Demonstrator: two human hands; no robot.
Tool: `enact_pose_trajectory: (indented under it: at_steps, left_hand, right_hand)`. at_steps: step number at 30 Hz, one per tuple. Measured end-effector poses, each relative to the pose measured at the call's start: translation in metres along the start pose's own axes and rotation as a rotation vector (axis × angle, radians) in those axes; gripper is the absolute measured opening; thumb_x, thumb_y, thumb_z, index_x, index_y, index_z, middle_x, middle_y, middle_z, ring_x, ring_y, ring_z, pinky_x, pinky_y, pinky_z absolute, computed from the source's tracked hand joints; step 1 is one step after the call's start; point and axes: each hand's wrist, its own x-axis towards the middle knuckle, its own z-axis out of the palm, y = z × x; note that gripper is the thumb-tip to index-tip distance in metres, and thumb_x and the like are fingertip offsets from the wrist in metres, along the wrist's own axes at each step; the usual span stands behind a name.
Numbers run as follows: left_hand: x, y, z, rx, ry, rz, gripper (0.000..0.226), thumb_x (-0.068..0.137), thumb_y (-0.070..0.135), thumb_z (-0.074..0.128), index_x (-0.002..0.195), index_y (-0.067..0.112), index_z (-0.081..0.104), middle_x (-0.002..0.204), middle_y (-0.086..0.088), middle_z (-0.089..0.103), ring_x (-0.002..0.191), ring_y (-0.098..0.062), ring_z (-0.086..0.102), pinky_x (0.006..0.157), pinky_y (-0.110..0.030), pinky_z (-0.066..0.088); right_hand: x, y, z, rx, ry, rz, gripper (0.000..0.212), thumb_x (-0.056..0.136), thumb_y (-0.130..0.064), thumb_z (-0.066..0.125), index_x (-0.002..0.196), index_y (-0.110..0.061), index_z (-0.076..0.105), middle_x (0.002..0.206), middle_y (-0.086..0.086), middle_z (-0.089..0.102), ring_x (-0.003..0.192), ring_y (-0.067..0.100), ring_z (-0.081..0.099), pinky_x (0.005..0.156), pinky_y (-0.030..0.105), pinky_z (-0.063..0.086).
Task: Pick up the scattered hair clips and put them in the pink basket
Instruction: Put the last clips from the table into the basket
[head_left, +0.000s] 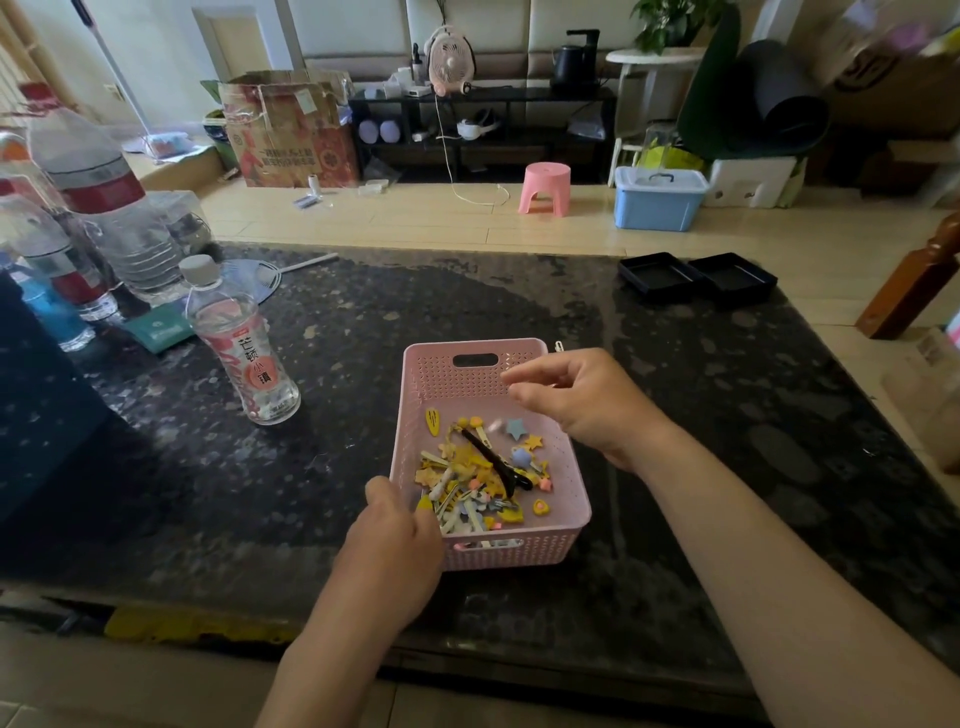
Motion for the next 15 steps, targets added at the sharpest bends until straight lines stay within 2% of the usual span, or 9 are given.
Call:
enact_pose_trajectory:
  at_steps: [3, 5, 7, 9, 12, 15]
  left_hand:
    - [-0.001, 0.002, -0.002, 0.002, -0.002, 0.001, 0.012, 0.093, 0.017, 0.042, 0.094, 0.013, 0.03, 0.085, -0.008, 0.052, 0.076, -0.025, 0.053, 0.072, -0.037, 0.046]
    - [-0.001, 0.003, -0.003, 0.0, -0.005, -0.006, 0.012, 0.094, 0.017, 0.042, 0.093, 0.014, 0.031, 0.092, -0.013, 0.055, 0.081, -0.031, 0.057, 0.073, -0.038, 0.046]
    - [0.001, 0.001, -0.004, -0.012, 0.002, -0.042, 0.012, 0.094, 0.019, 0.043, 0.094, 0.013, 0.032, 0.088, -0.011, 0.056, 0.08, -0.03, 0.058, 0.074, -0.04, 0.05]
    - [0.004, -0.001, -0.007, -0.044, -0.003, -0.112, 0.016, 0.094, 0.025, 0.044, 0.094, 0.011, 0.035, 0.084, -0.009, 0.056, 0.078, -0.03, 0.062, 0.072, -0.044, 0.055]
    - [0.003, 0.001, -0.009, -0.191, -0.062, -0.22, 0.014, 0.096, 0.028, 0.043, 0.091, 0.015, 0.038, 0.094, -0.009, 0.057, 0.079, -0.028, 0.064, 0.052, -0.039, 0.057]
    - [0.004, 0.002, -0.007, -0.194, -0.051, -0.191, 0.004, 0.094, 0.027, 0.041, 0.093, 0.023, 0.042, 0.094, -0.004, 0.057, 0.078, -0.024, 0.065, 0.058, -0.044, 0.06]
  right_hand:
    - [0.009, 0.011, -0.005, -0.037, 0.134, 0.028, 0.016, 0.092, -0.012, 0.066, 0.1, -0.021, 0.076, 0.105, -0.006, 0.07, 0.1, 0.008, 0.063, 0.087, 0.027, 0.053]
    - [0.016, 0.024, -0.012, -0.09, 0.256, 0.084, 0.018, 0.093, -0.012, 0.061, 0.101, -0.023, 0.073, 0.107, -0.003, 0.068, 0.1, 0.011, 0.062, 0.086, 0.033, 0.053]
    - [0.022, 0.042, -0.021, -0.146, 0.359, 0.164, 0.019, 0.092, -0.012, 0.059, 0.102, -0.023, 0.07, 0.107, 0.0, 0.069, 0.095, 0.013, 0.062, 0.081, 0.033, 0.054]
    - [0.025, 0.06, -0.028, -0.214, 0.386, 0.252, 0.022, 0.089, -0.011, 0.06, 0.107, -0.02, 0.07, 0.105, 0.003, 0.068, 0.092, 0.017, 0.062, 0.073, 0.031, 0.05]
    - [0.026, 0.077, -0.035, -0.313, 0.379, 0.324, 0.032, 0.089, -0.011, 0.061, 0.12, -0.014, 0.064, 0.105, 0.003, 0.063, 0.092, 0.017, 0.058, 0.073, 0.028, 0.042]
    - [0.031, 0.085, -0.034, -0.411, 0.362, 0.353, 0.047, 0.09, -0.015, 0.065, 0.136, -0.015, 0.053, 0.13, 0.01, 0.055, 0.112, 0.023, 0.056, 0.085, 0.031, 0.044]
